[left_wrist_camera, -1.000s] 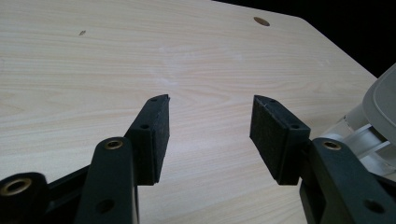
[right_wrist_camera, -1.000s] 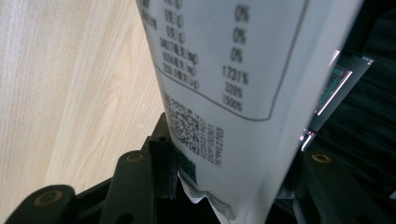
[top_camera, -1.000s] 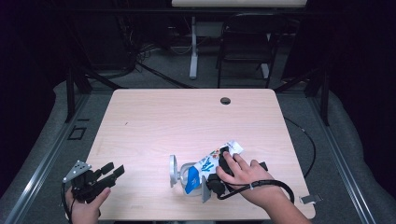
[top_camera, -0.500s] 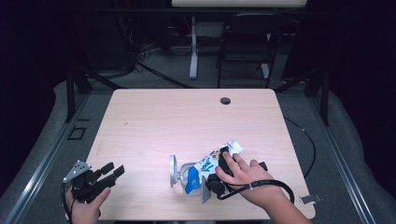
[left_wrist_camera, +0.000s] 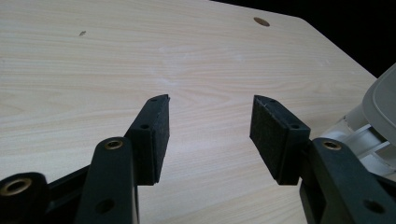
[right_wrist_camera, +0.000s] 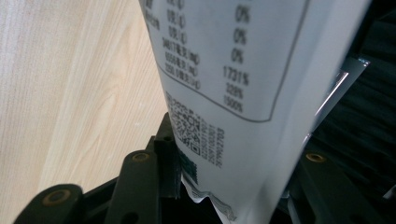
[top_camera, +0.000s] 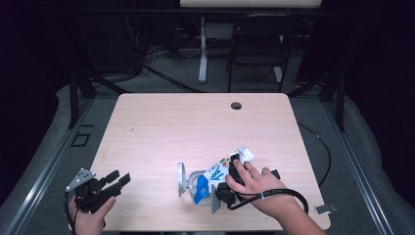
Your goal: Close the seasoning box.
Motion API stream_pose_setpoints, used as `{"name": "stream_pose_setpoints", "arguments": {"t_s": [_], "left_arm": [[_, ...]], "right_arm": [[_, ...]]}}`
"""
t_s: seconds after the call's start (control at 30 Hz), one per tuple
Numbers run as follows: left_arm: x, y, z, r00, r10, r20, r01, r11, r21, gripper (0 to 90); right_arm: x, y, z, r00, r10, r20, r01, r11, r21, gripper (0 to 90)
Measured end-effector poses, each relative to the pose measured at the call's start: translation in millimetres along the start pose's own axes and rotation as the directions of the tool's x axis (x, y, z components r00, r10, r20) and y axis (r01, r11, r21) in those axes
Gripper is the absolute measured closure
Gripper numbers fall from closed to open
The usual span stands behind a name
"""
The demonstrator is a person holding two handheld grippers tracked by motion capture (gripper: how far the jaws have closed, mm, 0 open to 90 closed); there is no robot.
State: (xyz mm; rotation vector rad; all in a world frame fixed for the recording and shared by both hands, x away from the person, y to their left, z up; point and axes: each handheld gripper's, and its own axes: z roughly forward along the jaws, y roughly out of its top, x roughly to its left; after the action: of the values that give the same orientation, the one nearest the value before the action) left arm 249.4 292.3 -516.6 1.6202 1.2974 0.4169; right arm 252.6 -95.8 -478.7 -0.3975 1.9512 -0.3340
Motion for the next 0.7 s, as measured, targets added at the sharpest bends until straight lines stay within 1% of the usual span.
{"name": "stream_pose_setpoints", "arguments": {"t_s": [0.03, 0.4, 0.43, 0.53, 0.7], "left_arm": [[0.0, 0.0, 0.0, 1.0000, 0.000, 0.000, 0.000, 1.0000, 0.000, 48.1], [0.5, -0.3, 0.3, 1.0000, -0.002, -0.001, 0.002, 1.0000, -0.001, 48.1], [0.6, -0.4, 0.2, 1.0000, -0.002, -0.001, 0.002, 1.0000, -0.001, 48.1], [0.7, -0.2, -0.1, 1.0000, -0.003, -0.001, 0.003, 1.0000, 0.001, 48.1], [0.6, -0.3, 0.1, 1.0000, -0.003, 0.000, 0.003, 1.0000, -0.002, 48.1]], "right_arm": [[0.3, -0.2, 0.6, 1.0000, 0.005, -0.002, -0.005, 1.0000, -0.008, 58.8], [-0.9, 0.2, -0.1, 1.0000, 0.003, -0.001, -0.003, 1.0000, -0.004, 60.4], [-0.9, 0.0, 0.1, 1.0000, 0.008, -0.001, -0.008, 0.9999, -0.010, 60.5], [-1.3, 0.3, -0.7, 1.0000, 0.003, 0.001, -0.003, 1.0000, 0.001, 60.9], [-1.8, 0.5, -0.8, 1.0000, 0.004, 0.001, -0.004, 1.0000, 0.002, 61.5]]}}
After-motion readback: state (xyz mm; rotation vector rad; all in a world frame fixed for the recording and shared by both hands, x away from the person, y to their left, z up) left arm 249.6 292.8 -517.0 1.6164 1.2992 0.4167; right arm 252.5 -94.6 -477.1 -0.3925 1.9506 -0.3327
